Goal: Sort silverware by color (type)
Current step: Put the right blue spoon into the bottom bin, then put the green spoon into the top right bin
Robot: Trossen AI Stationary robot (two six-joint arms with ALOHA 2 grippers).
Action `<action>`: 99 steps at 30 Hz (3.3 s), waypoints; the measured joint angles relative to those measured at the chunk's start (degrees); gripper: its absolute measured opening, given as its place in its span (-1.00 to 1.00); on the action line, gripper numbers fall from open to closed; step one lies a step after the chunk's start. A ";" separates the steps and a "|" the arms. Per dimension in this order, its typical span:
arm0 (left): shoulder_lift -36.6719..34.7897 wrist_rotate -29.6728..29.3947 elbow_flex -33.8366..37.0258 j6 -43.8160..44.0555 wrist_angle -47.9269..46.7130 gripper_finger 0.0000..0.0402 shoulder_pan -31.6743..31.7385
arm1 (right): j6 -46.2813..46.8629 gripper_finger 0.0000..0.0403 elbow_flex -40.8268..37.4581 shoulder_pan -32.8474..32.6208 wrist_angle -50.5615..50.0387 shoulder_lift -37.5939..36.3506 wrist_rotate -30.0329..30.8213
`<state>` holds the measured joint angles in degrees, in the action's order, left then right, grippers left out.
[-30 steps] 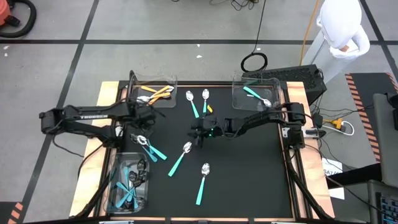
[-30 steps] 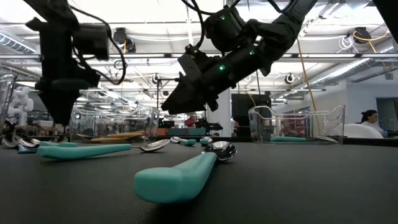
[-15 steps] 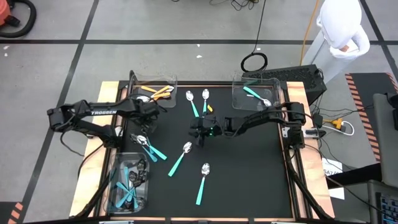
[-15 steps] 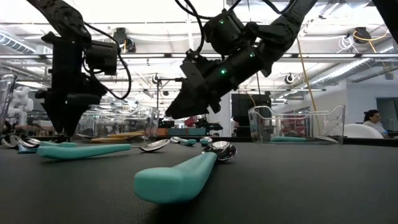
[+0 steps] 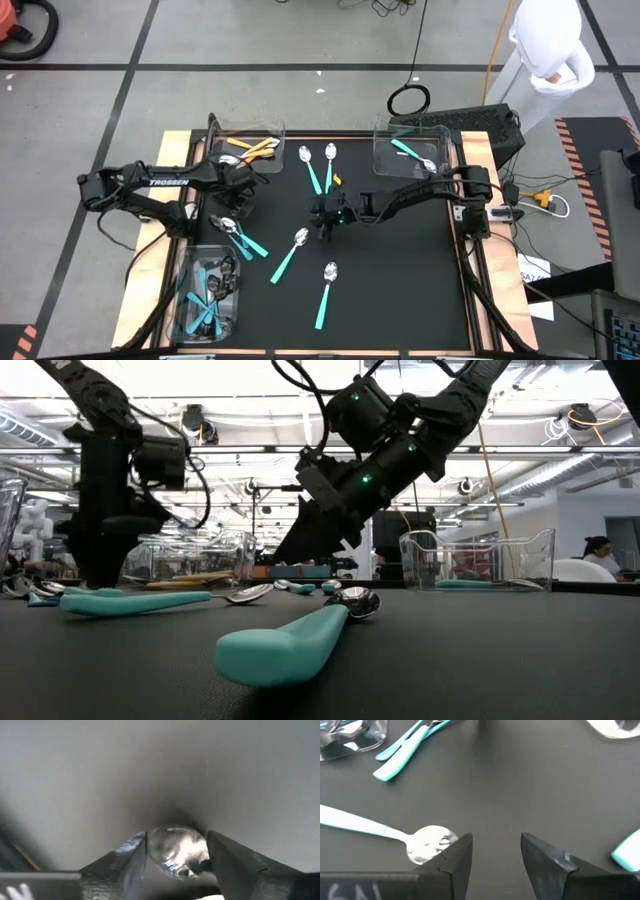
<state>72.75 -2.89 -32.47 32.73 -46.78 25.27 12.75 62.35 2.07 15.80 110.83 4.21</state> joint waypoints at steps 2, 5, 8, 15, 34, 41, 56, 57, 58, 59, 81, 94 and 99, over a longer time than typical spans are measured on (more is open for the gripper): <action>-0.05 0.72 1.52 1.33 0.95 -0.05 0.24 | 0.00 -0.18 0.00 -0.72 -0.01 0.00 -0.02; -0.22 0.91 2.55 1.88 1.54 -0.15 0.55 | 0.00 -0.18 0.00 -1.82 0.01 -0.02 -0.02; -0.20 1.22 2.41 1.23 2.40 -0.26 0.28 | -0.17 -0.18 0.00 -2.53 -0.14 -0.02 -0.01; -0.02 0.65 0.15 -0.26 4.90 -0.77 -0.64 | 0.01 -0.18 0.00 -2.53 -0.23 -0.02 0.31; -8.57 -13.86 -25.35 -4.69 -4.47 -0.88 -19.04 | -1.51 -0.18 0.00 -1.64 4.51 -0.11 5.03; -11.88 -9.34 -26.42 -3.04 -7.58 -0.82 -32.78 | -1.24 -0.18 0.00 -2.14 4.48 -0.11 4.94; -8.34 -2.68 -26.41 28.15 -7.70 -0.81 -51.73 | 3.48 -0.18 0.00 -4.18 2.95 -0.11 4.74; -7.95 -3.67 -26.40 31.35 -8.24 -0.81 -53.16 | 4.00 -0.18 0.00 -4.33 2.47 -0.11 4.74; -7.53 -4.57 -26.40 33.96 -8.67 -0.81 -54.67 | 4.48 -0.18 0.00 -4.44 1.94 -0.11 4.74; -7.07 -5.15 -26.40 35.92 -9.16 -0.81 -56.26 | 4.73 -0.18 0.00 -4.56 1.40 -0.11 4.74; 2.56 1.57 -26.40 44.92 -18.61 -0.20 -66.22 | 6.04 -0.18 0.00 -5.57 0.08 -0.11 4.96; 0.64 -13.29 -31.02 37.75 -40.81 -0.06 -60.81 | 5.04 -0.18 0.00 -5.55 0.23 -0.09 5.04; 0.52 -15.00 -29.12 33.28 -42.99 -0.06 -50.63 | 4.88 -0.18 0.00 -5.44 0.52 -0.07 7.95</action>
<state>73.27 -17.89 -61.59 66.01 -89.77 -25.36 17.63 62.35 -3.38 16.32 110.76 12.16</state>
